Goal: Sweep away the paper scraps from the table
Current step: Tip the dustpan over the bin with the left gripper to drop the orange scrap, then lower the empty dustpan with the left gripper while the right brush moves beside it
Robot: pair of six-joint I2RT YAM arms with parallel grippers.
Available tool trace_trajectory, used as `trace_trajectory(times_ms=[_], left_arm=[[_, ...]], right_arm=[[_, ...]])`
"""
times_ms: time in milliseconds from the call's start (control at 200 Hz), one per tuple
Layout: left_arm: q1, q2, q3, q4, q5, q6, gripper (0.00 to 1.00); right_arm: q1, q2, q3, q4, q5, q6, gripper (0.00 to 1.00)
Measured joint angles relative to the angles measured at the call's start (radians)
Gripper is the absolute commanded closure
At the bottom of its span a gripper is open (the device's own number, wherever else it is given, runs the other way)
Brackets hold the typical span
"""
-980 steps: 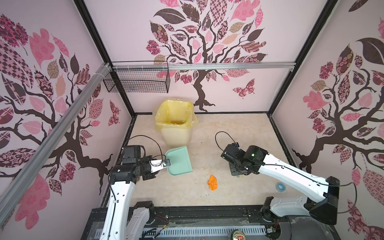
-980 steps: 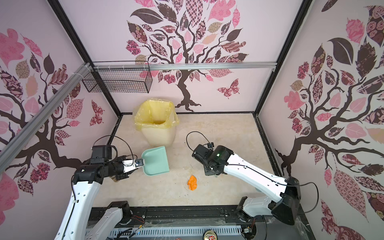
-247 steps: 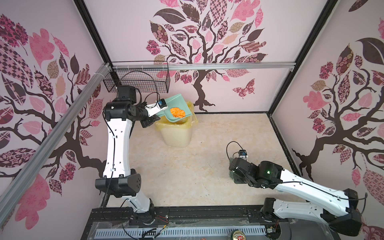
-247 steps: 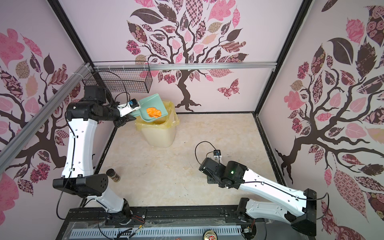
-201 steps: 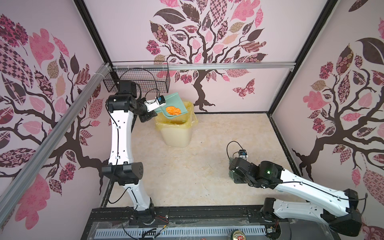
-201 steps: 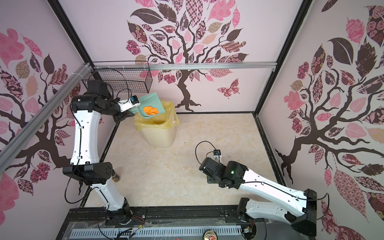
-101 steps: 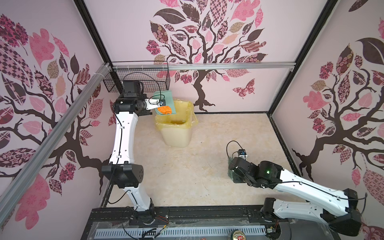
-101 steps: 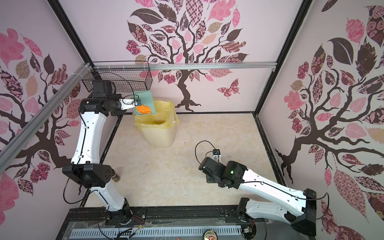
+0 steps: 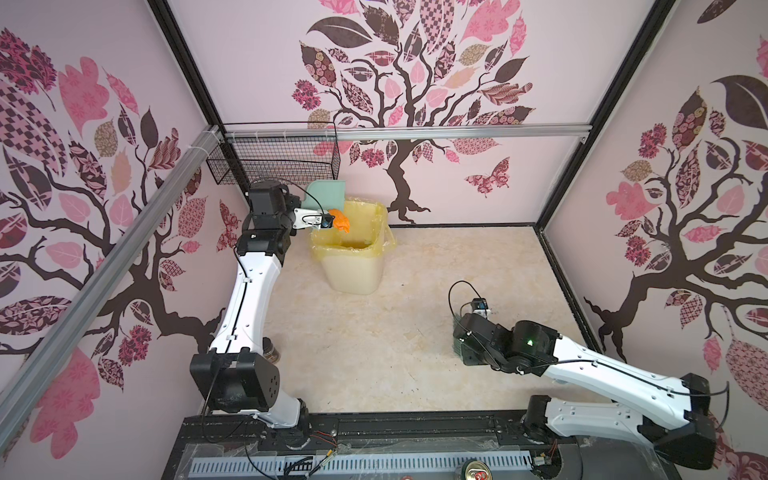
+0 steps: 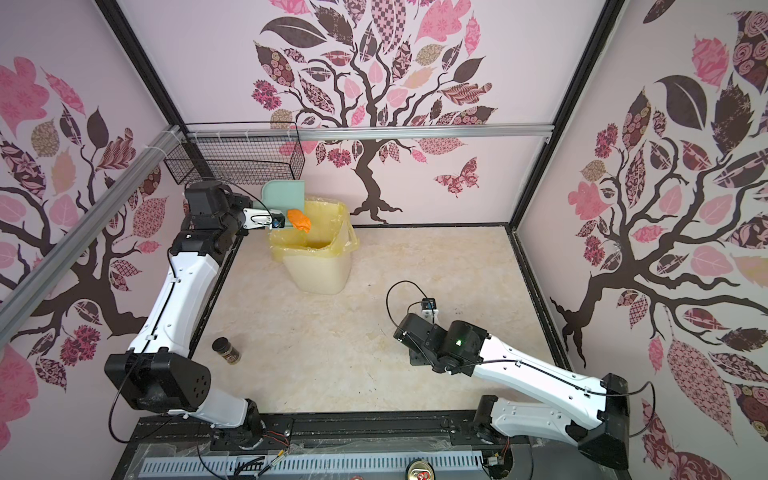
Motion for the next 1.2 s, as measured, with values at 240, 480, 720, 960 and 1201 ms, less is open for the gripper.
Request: trace_trajectory(times_ms=[240, 480, 720, 960, 1201], left_arm=[[0.005, -0.021, -0.002, 0.103, 0.023, 0.014, 1.0], [0.014, -0.045, 0.126, -0.066, 0.066, -0.138, 1.0], [-0.05, -0.329, 0.119, -0.383, 0.234, -0.461, 1.0], [-0.097, -0.605, -0.395, -0.493, 0.442, -0.682, 1.0], [-0.269, -0.571, -0.858, -0.424, 0.423, -0.796, 1.0]], right_arm=[[0.0, 0.0, -0.021, 0.004, -0.003, 0.002, 1.0], [0.0, 0.0, -0.023, 0.0, 0.003, 0.001, 1.0], [-0.082, -0.002, 0.039, -0.002, 0.042, -0.05, 1.0], [-0.256, 0.015, 0.154, 0.022, 0.124, -0.184, 1.0], [-0.256, 0.234, 0.228, 0.09, 0.358, -0.47, 1.0]])
